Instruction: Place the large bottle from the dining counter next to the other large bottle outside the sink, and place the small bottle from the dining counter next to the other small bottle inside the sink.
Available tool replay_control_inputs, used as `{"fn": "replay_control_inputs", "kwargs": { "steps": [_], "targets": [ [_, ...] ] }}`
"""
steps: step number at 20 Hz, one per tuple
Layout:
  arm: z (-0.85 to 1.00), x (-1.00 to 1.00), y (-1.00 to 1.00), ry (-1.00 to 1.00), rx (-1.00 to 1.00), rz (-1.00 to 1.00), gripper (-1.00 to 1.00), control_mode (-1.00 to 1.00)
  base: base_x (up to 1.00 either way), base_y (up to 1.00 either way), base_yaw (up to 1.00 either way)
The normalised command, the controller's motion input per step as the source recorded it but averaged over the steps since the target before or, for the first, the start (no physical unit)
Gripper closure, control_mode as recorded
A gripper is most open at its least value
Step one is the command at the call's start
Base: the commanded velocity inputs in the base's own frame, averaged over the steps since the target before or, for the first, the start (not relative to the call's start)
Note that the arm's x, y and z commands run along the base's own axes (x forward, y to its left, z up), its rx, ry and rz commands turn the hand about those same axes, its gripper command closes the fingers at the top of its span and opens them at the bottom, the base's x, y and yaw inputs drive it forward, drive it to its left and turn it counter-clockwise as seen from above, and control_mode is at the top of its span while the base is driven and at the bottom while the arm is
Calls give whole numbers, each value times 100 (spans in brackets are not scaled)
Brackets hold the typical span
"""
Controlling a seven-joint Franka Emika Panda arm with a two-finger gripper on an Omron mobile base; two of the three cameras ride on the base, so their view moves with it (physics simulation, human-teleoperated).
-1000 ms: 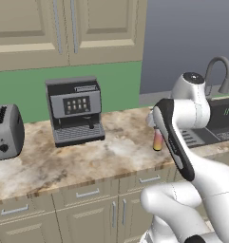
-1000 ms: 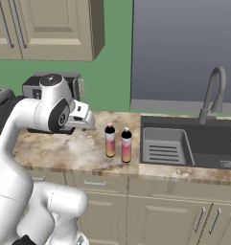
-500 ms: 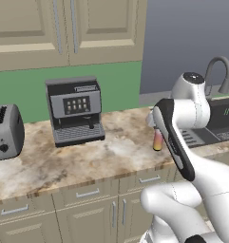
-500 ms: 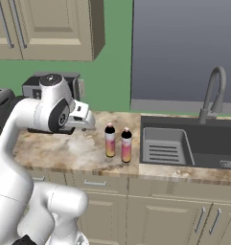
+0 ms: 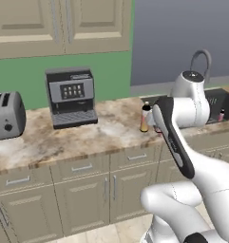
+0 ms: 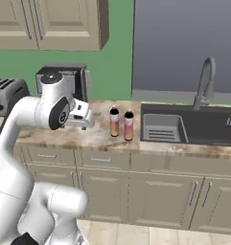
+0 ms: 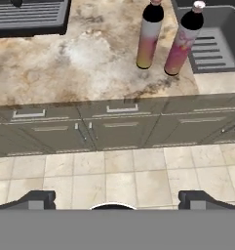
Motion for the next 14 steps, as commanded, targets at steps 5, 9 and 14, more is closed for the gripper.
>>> {"fn": "replay_control_inputs", "kwargs": {
  "steps": [5,9,14],
  "targets": [
    [0,0,0,0,0,0,-100,100,-81,0,-7],
    [0,0,0,0,0,0,-100,100,-34,-3,-14],
    [0,0,0,0,0,0,-100,100,17,-1,-54]
  ]
}}
